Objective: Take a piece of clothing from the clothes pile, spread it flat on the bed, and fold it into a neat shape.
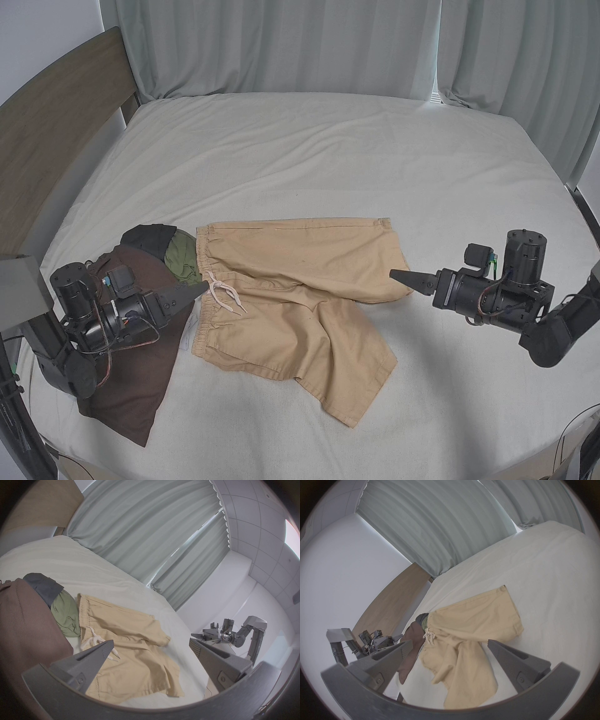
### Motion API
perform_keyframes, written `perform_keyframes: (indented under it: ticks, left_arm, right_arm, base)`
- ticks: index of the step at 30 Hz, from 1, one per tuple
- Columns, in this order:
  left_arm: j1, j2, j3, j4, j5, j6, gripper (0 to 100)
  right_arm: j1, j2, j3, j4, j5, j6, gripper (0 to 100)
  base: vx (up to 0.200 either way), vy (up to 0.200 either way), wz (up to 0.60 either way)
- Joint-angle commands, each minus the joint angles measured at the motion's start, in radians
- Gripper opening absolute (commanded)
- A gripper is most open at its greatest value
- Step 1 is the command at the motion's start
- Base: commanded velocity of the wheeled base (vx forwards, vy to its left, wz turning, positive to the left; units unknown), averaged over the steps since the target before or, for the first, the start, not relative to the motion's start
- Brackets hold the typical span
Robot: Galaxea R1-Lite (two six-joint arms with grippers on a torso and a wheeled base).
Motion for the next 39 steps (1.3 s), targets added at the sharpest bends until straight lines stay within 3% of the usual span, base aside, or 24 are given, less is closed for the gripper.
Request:
perform_keyframes:
  ticks: [1,8,20,33,39]
  left_arm:
    - [0.012,-0.057,0.068,0.002,-0.035,0.021,100]
    - [0.029,-0.050,0.135,0.002,-0.040,0.091,100]
    - [0.050,0.053,0.158,0.002,-0.052,0.209,100]
    - [0.049,0.105,0.157,0.000,-0.052,0.251,100]
    - [0.050,0.110,0.154,0.000,-0.052,0.252,100]
  right_arm:
    - [0.027,-0.111,0.127,-0.022,0.034,0.003,100]
    - [0.026,-0.108,0.254,-0.115,0.048,-0.003,100]
    - [0.010,0.088,0.275,-0.135,0.049,-0.003,100]
    - [-0.004,0.394,0.317,-0.468,0.040,0.000,100]
    - [-0.004,0.437,0.314,-0.482,0.040,0.002,100]
  base:
    - [0.000,0.000,0.00]
    - [0.000,0.000,0.00]
    - [0.000,0.000,0.00]
    - [0.000,0.000,0.00]
    - [0.000,0.000,0.00]
